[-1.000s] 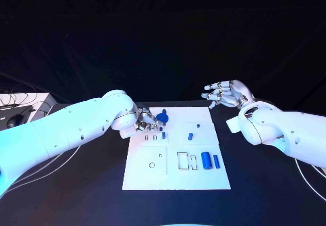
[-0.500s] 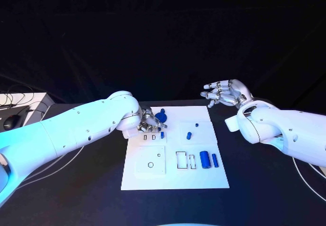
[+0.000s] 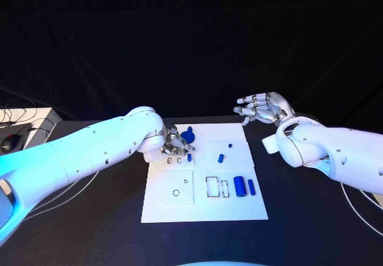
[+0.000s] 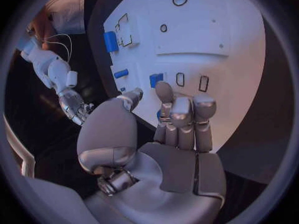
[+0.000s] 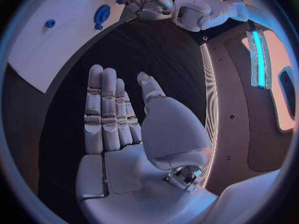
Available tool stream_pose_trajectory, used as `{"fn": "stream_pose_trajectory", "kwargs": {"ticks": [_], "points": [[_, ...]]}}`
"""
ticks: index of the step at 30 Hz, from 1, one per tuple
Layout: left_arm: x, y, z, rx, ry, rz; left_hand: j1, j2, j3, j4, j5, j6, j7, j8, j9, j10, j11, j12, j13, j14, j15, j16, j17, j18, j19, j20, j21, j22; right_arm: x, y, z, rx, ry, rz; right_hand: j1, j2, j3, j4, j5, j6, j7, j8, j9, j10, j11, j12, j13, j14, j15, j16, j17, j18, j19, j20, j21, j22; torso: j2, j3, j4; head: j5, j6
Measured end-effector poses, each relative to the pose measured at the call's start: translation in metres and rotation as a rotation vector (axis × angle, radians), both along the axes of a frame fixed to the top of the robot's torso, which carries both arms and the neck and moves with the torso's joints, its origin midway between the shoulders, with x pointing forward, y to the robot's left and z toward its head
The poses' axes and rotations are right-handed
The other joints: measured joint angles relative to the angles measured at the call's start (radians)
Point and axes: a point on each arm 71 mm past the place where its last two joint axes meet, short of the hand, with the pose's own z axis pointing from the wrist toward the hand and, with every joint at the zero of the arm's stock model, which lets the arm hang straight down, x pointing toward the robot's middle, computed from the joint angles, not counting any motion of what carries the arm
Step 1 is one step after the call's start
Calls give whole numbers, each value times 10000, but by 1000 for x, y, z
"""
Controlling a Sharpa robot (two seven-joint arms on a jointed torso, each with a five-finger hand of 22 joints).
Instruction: Assemble the parts on the task board
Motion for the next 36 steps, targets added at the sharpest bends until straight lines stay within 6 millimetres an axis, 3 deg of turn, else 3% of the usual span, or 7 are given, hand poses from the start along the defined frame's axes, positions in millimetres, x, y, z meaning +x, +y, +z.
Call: {"fn": "stream_pose_trajectory", "kwargs": {"ticks": [36], "points": [[-1,-5,-11,17,412,-204,187,187,-2,-386,0,39,39,-100,-11,-34,-34,-1,-65,0,1,-39,-15,-1,34,-35,-123,133,1,6,-1,-17,104,171,0,0,-29,-27,0,-15,-26,0,0,-2,-4,0,-82,1,-1,-95,-37,0,-36,-36,155,-333,13,-4,6,-38,-119]]}}
